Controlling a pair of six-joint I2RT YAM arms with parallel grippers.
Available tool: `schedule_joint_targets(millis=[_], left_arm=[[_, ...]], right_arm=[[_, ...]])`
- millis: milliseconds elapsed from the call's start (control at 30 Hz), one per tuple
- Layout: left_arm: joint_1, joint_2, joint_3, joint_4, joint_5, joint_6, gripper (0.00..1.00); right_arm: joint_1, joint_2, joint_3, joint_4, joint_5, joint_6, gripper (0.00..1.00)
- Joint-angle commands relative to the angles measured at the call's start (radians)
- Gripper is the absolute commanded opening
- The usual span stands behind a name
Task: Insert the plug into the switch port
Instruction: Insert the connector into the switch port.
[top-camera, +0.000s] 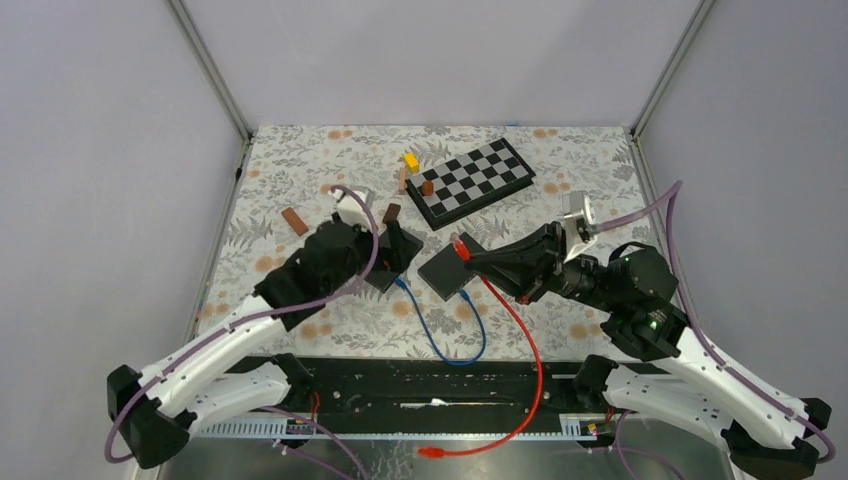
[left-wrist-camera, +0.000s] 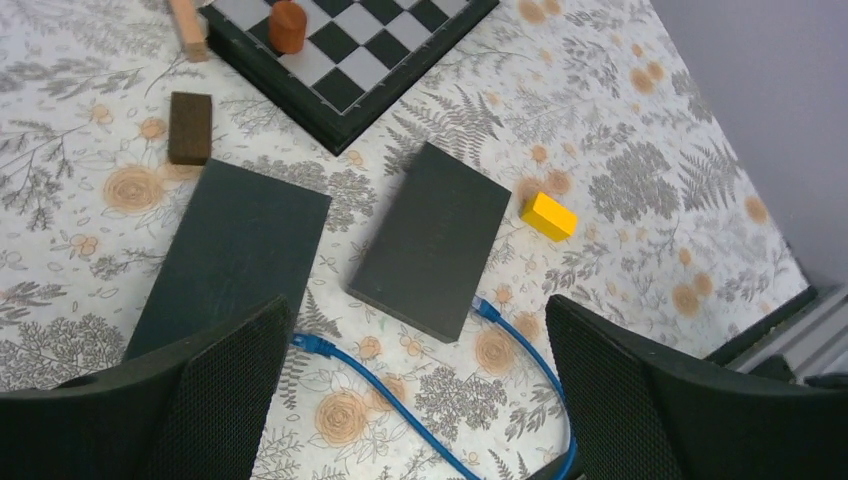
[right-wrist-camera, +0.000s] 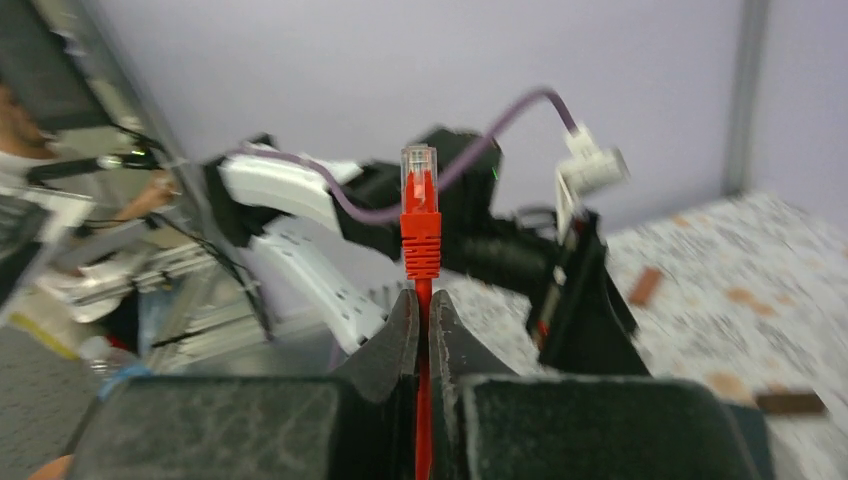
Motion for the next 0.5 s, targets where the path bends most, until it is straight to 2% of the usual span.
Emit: schedule_joint_targets(millis=[0, 100, 300, 367, 467], left_arm=[[0.21, 0.047, 0.0, 0.087, 0.187, -0.07, 0.99], [0.286, 0.11, 0.027, 0.102, 0.235, -0.092, 0.99], [0.327, 0.214, 0.091, 0.152, 0.296, -0.064, 0.99], [0.332, 0.245, 0.117, 0.147, 0.308, -0.048, 0.99], [0.337, 0.269, 0.144, 0.128, 0.325, -0.046, 0.99]], right_arm=[[0.0, -0.03, -0.03, -0.268, 0.262, -0.137, 0.0], [0.001, -0.026, -0.055, -0.402, 0.368, -0.198, 0.0], [0.014, 0.006, -0.083, -0.501, 0.549, -0.322, 0.0], [0.091, 0.01, -0.072, -0.499, 0.676, -0.37, 0.0], [0.299, 0.019, -0.046, -0.494, 0.942, -0.461, 0.0]])
